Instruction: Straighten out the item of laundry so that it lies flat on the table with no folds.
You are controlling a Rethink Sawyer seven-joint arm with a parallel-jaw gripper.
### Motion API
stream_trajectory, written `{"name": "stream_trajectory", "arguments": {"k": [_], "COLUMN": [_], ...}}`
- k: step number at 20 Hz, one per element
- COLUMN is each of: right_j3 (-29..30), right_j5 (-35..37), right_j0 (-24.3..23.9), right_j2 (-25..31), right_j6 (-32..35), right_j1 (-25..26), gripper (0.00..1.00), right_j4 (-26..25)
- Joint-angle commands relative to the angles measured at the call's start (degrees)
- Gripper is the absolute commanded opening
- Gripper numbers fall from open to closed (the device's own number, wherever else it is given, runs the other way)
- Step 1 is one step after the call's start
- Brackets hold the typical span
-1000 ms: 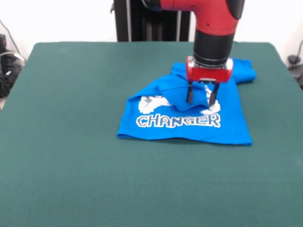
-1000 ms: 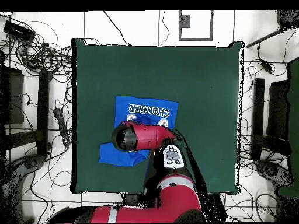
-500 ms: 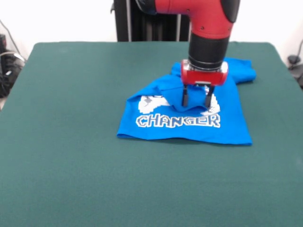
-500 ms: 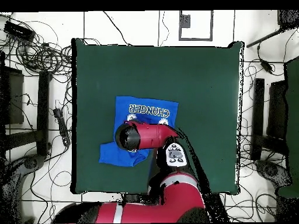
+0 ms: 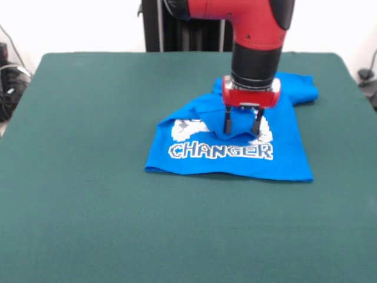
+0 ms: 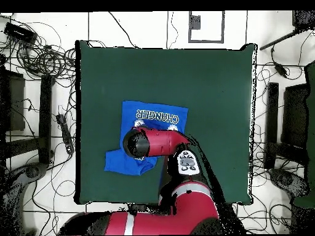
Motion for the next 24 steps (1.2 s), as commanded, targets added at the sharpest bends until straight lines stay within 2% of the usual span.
{"name": "stream_trajectory", "arguments": {"k": [1,2,3,7,10,17,24], "right_j3": [-2.26,-1.93,-1.77,-1.74,-2.13,-0.69,3.49], "right_j5": [-2.58,-3.55,-4.14,-3.85,-1.09,-1.25,-0.23], "right_j0": [-1.17,-1.41,-1.54,-1.18,-0.47,-0.99,-2.7], "right_j2": [6.03,6.27,6.41,5.98,5.64,6.73,8.38], "right_j6": [2.06,2.36,2.76,3.27,3.12,3.0,2.28], "right_j1": [2.63,2.57,2.51,2.34,2.42,1.62,-2.11], "gripper": [1.0,1.0,0.0,0.0,0.0,0.0,0.0], "right_j4": [-2.64,-2.78,-3.05,-2.88,-2.18,-2.18,-2.46]}}
